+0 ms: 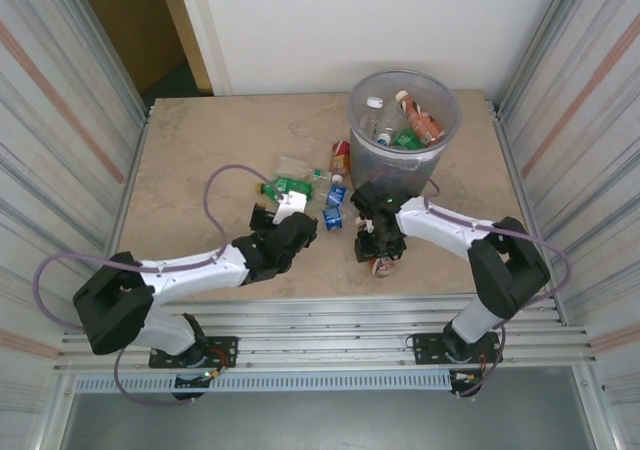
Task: Put the plastic bottles in the bin
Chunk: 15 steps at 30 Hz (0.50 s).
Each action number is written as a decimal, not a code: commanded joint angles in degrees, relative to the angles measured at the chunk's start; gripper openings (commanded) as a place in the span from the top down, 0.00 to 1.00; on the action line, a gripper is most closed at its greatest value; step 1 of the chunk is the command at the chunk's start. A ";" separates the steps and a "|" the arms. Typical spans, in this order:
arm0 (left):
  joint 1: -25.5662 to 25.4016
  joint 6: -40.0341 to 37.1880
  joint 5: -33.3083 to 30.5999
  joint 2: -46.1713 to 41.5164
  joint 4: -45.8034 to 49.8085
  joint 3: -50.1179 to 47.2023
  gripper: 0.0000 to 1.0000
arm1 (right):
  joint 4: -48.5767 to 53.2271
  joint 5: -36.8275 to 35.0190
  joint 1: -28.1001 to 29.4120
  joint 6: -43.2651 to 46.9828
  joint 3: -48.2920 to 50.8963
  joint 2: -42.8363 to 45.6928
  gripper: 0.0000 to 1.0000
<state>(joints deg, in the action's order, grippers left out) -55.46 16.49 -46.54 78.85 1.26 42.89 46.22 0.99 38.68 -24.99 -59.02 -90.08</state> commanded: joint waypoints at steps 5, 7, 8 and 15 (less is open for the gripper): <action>1.93 2.89 0.17 -7.31 1.11 -1.53 0.01 | 7.96 -4.06 0.52 1.27 -10.80 12.49 0.57; 2.97 3.41 1.74 -9.25 1.04 -2.31 0.01 | 8.05 -4.56 0.29 2.16 -14.39 14.86 0.58; 3.49 3.70 2.56 -10.12 0.89 -2.65 0.01 | 7.97 -4.91 0.26 2.55 -16.01 15.65 0.58; 6.77 3.73 6.91 -15.58 -0.57 -5.31 0.01 | 1.29 -8.55 -1.17 6.45 -26.38 20.02 0.57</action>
<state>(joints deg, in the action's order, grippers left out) -49.65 18.79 -41.52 65.41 1.52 38.54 50.35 -4.29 38.65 -21.63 -82.35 -71.75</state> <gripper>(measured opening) 0.987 0.546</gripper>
